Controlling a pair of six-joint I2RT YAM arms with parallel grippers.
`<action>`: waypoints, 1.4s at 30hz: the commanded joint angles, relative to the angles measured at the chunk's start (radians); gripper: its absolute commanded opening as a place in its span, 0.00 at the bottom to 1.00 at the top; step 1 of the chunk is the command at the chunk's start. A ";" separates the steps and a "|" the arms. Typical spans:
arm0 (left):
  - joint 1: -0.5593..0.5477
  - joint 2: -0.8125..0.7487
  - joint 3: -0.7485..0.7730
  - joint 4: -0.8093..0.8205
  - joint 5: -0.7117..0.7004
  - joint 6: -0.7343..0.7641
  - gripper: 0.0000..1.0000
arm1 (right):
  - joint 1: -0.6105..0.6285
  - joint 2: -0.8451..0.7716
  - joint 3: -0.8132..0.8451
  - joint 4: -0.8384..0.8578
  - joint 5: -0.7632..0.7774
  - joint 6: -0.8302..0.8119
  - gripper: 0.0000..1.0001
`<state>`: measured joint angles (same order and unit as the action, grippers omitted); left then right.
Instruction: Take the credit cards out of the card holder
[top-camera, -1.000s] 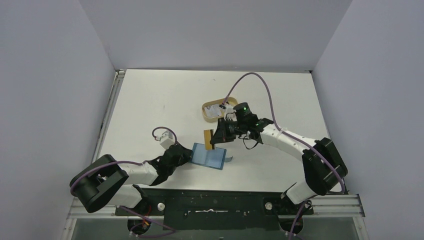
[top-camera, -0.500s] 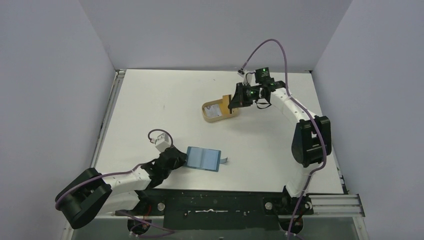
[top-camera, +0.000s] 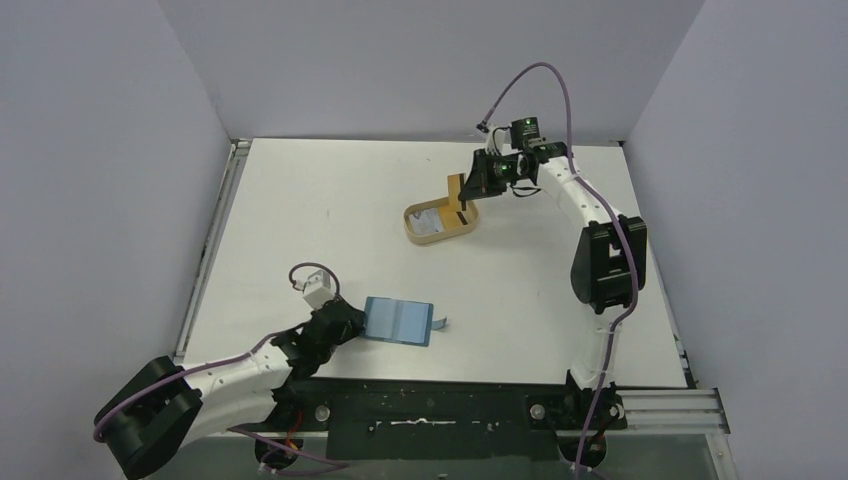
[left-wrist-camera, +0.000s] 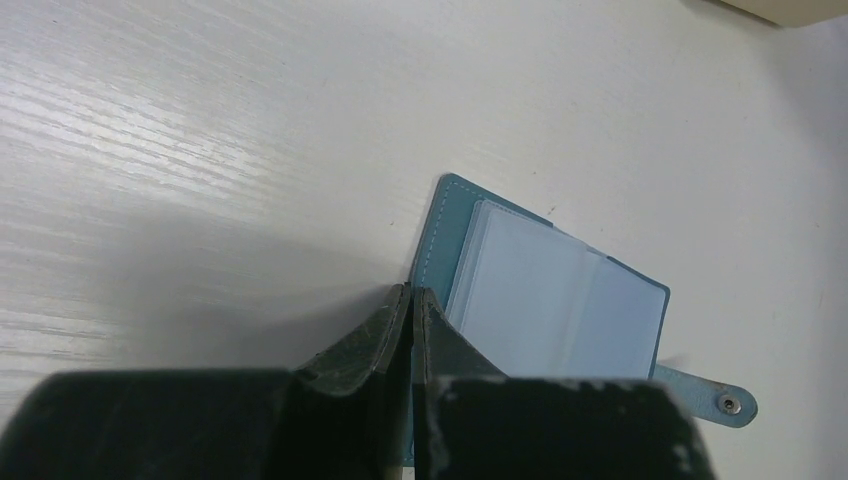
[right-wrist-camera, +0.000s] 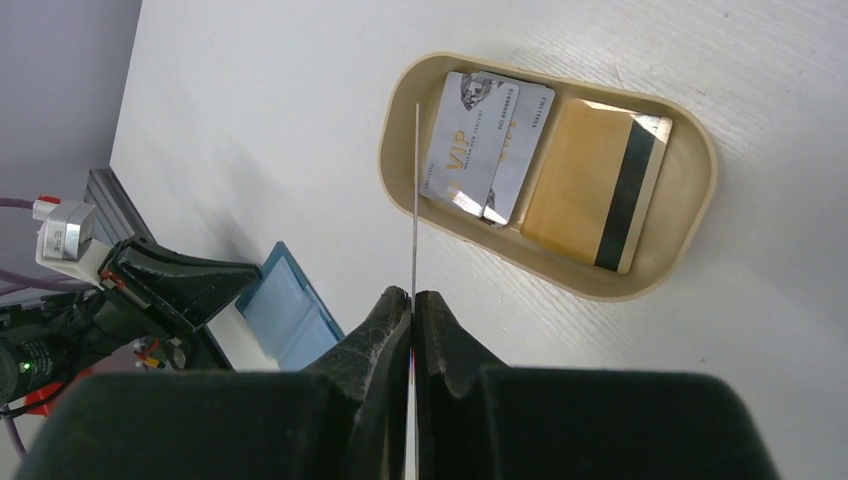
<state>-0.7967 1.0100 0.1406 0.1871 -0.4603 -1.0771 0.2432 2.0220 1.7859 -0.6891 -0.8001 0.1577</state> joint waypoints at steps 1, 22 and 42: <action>0.014 0.000 0.019 -0.006 -0.011 0.041 0.00 | -0.015 0.007 0.027 0.017 0.008 -0.006 0.00; 0.092 0.045 0.012 0.041 0.067 0.045 0.00 | -0.007 0.222 0.165 -0.004 0.087 0.024 0.00; 0.113 0.071 0.010 0.064 0.095 0.046 0.00 | 0.029 0.321 0.268 -0.117 0.148 -0.036 0.03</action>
<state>-0.6922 1.0657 0.1421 0.2573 -0.3775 -1.0515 0.2810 2.3524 2.0014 -0.7883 -0.6880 0.1406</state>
